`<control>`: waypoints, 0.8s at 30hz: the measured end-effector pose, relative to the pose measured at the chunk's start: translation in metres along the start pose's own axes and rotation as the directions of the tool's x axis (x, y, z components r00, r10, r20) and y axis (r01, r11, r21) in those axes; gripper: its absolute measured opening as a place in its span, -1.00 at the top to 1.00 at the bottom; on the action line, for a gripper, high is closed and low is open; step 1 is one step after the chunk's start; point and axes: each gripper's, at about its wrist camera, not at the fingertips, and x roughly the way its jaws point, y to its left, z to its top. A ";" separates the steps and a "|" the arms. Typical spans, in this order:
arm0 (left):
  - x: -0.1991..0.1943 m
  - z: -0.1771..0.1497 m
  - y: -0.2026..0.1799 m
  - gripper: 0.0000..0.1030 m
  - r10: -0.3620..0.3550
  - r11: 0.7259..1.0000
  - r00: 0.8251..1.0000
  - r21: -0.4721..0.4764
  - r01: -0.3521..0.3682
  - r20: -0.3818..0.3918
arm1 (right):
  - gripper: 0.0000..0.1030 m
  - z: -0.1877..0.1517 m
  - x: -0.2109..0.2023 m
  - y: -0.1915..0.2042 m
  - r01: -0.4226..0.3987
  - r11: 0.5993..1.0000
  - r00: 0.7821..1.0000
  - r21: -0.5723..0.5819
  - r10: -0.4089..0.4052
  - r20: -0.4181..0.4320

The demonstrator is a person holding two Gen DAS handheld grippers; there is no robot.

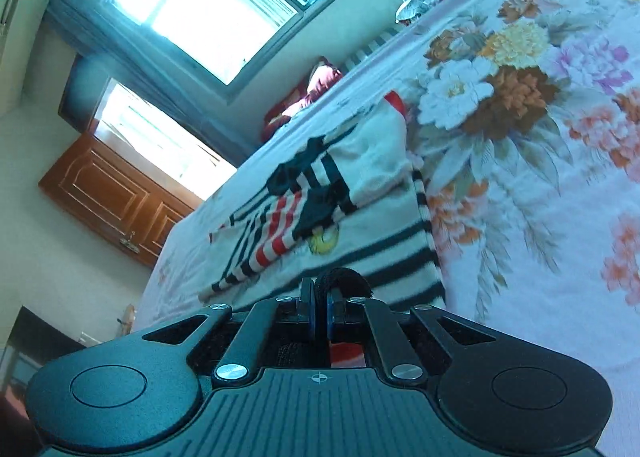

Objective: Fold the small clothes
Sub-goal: 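Grasp the sweater hem with both grippers and fold it up over the collar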

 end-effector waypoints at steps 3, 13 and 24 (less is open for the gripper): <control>0.028 0.033 -0.011 0.91 -0.019 1.000 0.999 0.005 0.019 0.027 | 0.92 0.039 0.017 0.013 -0.019 1.000 0.999 -0.010 0.019 0.031; 0.165 0.115 -0.007 0.91 0.042 0.999 0.998 0.018 -0.041 -0.052 | 0.92 0.149 0.141 0.002 0.007 0.998 1.000 0.068 -0.009 0.020; 0.265 0.139 0.026 0.58 0.107 0.994 0.983 0.052 -0.100 -0.152 | 0.91 0.182 0.246 -0.067 0.079 0.975 0.996 0.209 -0.070 -0.054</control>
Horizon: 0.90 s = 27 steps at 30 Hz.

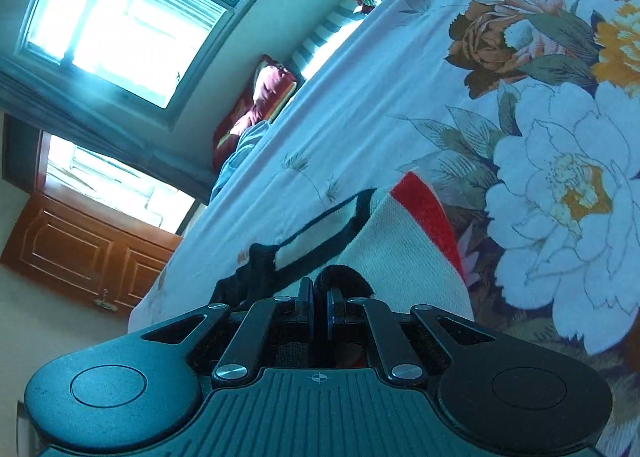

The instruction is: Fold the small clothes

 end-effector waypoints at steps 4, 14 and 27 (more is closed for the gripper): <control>-0.007 0.016 -0.009 -0.55 0.024 0.998 0.992 0.056 -0.032 0.122 | 0.02 0.014 0.003 0.008 0.031 0.999 0.996 -0.034 -0.028 0.086; 0.044 -0.002 -0.048 0.34 0.214 0.813 0.971 0.571 -0.115 -0.109 | 0.16 -0.013 0.041 0.053 0.185 0.826 0.978 -0.533 -0.209 0.015; 0.018 0.007 -0.047 0.92 0.174 0.845 0.977 0.491 -0.211 0.121 | 0.94 -0.041 0.053 0.069 0.380 0.572 0.925 -0.727 -0.255 0.283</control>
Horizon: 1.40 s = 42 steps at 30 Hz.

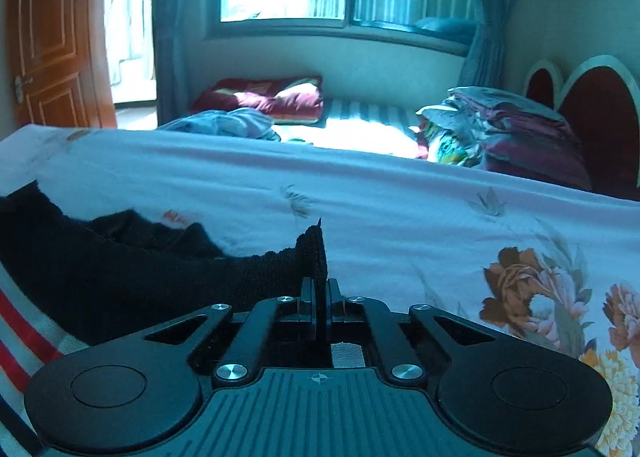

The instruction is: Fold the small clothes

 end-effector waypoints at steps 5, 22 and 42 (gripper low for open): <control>0.041 -0.009 -0.004 0.92 0.064 0.997 0.994 0.038 -0.061 -0.089 | 0.94 -0.023 0.033 0.003 0.069 0.997 0.992 -0.023 -0.071 -0.109; 0.003 -0.014 -0.108 -0.06 -0.066 0.982 0.998 0.177 0.064 0.007 | 0.42 -0.003 0.004 0.106 -0.114 0.989 0.991 -0.097 0.107 -0.074; -0.033 -0.053 -0.097 -0.31 -0.030 0.981 0.998 0.192 0.018 0.063 | 0.42 -0.031 -0.045 0.086 -0.051 0.996 0.998 -0.077 0.048 -0.030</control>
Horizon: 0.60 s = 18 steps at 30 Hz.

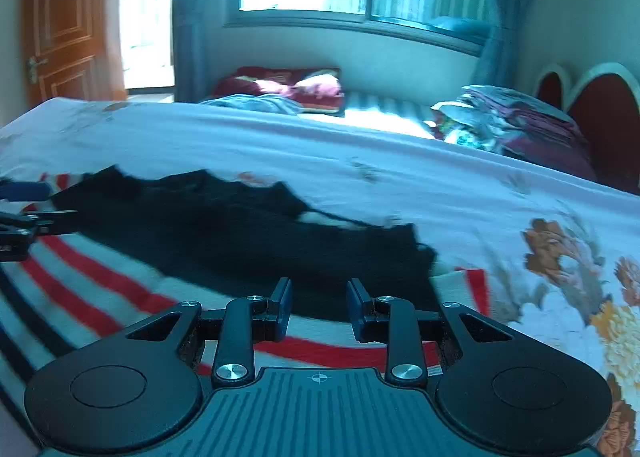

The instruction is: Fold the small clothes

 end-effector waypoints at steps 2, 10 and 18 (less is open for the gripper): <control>0.001 -0.003 -0.027 -0.31 -0.044 0.999 0.999 0.010 0.044 -0.027 | 0.42 -0.005 0.002 0.032 -0.085 0.996 0.996 -0.035 0.084 -0.026; -0.008 -0.034 -0.016 -0.41 0.052 0.999 0.993 0.003 -0.052 -0.106 | 0.42 -0.030 -0.010 0.020 0.012 0.999 0.998 -0.051 -0.015 -0.067; -0.043 -0.048 0.020 -0.25 0.183 0.983 0.977 -0.010 -0.185 -0.111 | 0.42 -0.051 -0.050 -0.032 0.130 0.991 0.988 0.028 -0.127 -0.093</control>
